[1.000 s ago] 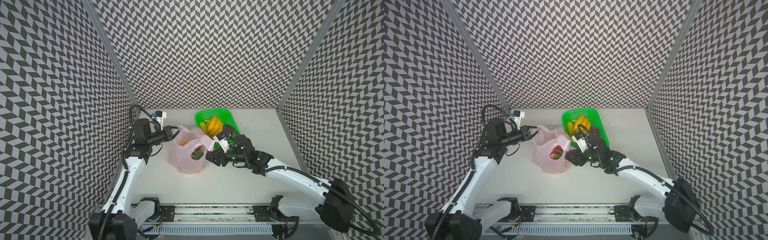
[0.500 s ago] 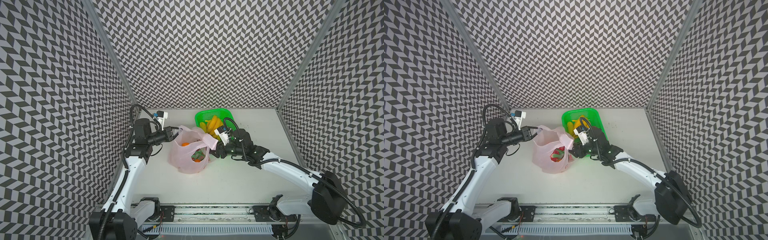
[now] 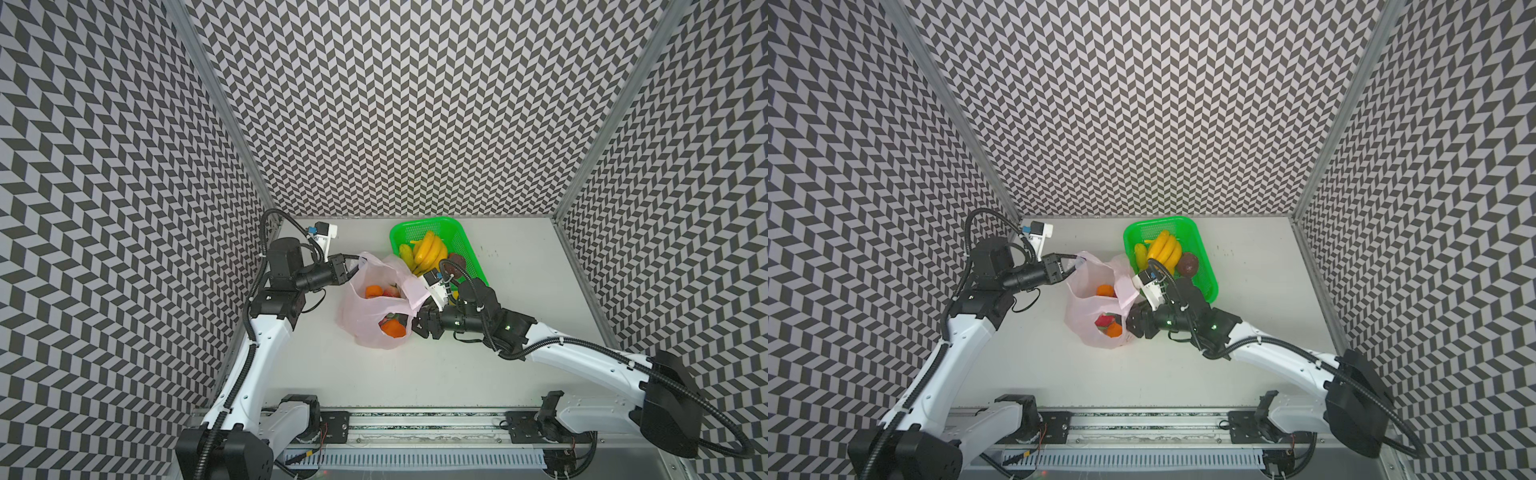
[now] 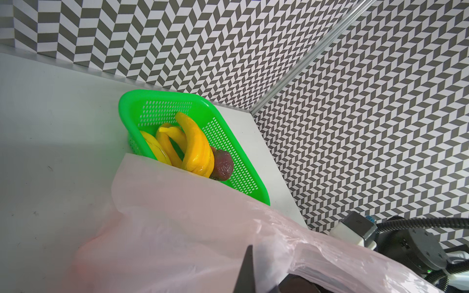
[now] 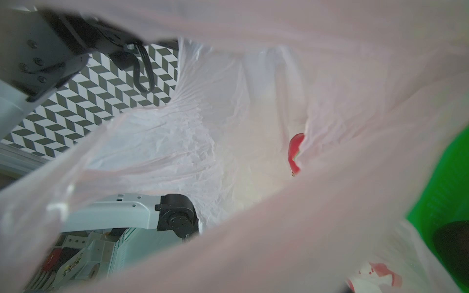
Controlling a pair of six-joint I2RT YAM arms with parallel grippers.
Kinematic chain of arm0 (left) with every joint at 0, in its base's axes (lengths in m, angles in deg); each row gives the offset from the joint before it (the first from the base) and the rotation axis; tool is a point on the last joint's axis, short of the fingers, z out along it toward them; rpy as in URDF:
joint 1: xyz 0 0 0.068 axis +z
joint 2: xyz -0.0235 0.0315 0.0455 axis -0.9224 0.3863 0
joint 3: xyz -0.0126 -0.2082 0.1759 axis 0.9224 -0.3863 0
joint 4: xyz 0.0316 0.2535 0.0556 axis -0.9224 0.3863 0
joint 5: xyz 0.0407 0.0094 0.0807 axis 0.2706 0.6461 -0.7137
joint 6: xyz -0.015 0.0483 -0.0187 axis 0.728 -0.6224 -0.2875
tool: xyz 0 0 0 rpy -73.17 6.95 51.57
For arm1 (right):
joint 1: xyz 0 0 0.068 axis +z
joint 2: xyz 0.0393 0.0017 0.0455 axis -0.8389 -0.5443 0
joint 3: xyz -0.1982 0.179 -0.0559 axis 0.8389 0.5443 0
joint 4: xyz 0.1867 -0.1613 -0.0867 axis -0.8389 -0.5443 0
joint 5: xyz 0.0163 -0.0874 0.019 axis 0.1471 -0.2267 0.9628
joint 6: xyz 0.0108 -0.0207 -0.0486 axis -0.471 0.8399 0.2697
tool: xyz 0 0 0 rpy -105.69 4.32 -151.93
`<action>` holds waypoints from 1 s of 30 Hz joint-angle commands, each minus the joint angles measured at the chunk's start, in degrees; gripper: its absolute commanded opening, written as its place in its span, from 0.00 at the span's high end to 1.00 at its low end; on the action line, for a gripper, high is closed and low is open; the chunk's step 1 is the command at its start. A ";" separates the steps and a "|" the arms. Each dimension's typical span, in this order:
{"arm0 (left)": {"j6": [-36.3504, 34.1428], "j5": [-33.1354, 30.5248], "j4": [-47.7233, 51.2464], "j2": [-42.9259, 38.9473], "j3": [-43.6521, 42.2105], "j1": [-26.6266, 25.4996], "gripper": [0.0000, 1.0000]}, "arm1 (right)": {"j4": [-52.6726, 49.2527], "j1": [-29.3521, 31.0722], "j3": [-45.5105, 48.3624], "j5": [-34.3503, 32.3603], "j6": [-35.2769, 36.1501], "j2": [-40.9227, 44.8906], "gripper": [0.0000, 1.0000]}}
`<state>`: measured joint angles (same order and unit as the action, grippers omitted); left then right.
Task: Place the fake fruits into the plastic bag and tie a complex knot
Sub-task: 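Lower the purple fruit into the pink bag and open the right gripper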
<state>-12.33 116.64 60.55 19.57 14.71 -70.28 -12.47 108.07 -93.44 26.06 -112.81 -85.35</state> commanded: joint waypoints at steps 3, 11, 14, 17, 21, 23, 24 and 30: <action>-0.35 0.65 -0.30 -1.13 -0.24 -0.33 1.00 | 7.65 1.30 -4.26 -0.18 -1.93 -4.77 0.55; -0.42 0.61 -0.46 -1.32 -0.16 -0.42 1.00 | 15.98 1.96 -6.71 -1.02 -5.15 -11.47 0.55; -0.34 0.45 -0.63 -1.40 -0.07 -0.42 1.00 | 14.90 1.95 -8.59 -5.48 -3.37 -13.88 0.54; -0.51 0.20 -0.55 -1.49 0.02 -0.42 1.00 | 13.17 1.97 -10.86 -6.93 -1.43 -16.54 0.53; -1.31 -1.28 0.41 -1.49 0.18 -0.42 1.00 | 9.73 1.95 -13.90 -4.75 0.38 -19.37 0.39; -1.42 -1.35 0.42 -1.49 0.11 -0.42 1.00 | 7.87 1.89 -14.84 -4.16 1.31 -19.63 0.30; -1.33 -1.34 0.42 -1.49 0.07 -0.42 1.00 | 7.37 1.93 -14.96 -4.05 1.85 -19.38 0.24; -1.23 -1.52 0.38 -1.58 0.15 -0.42 1.00 | 5.81 1.87 -13.76 -5.86 3.32 -16.78 0.15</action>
<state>-12.81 115.38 60.63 19.29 14.64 -70.33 -7.02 109.73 -107.05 21.53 -111.00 -104.65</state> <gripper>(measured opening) 0.048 0.852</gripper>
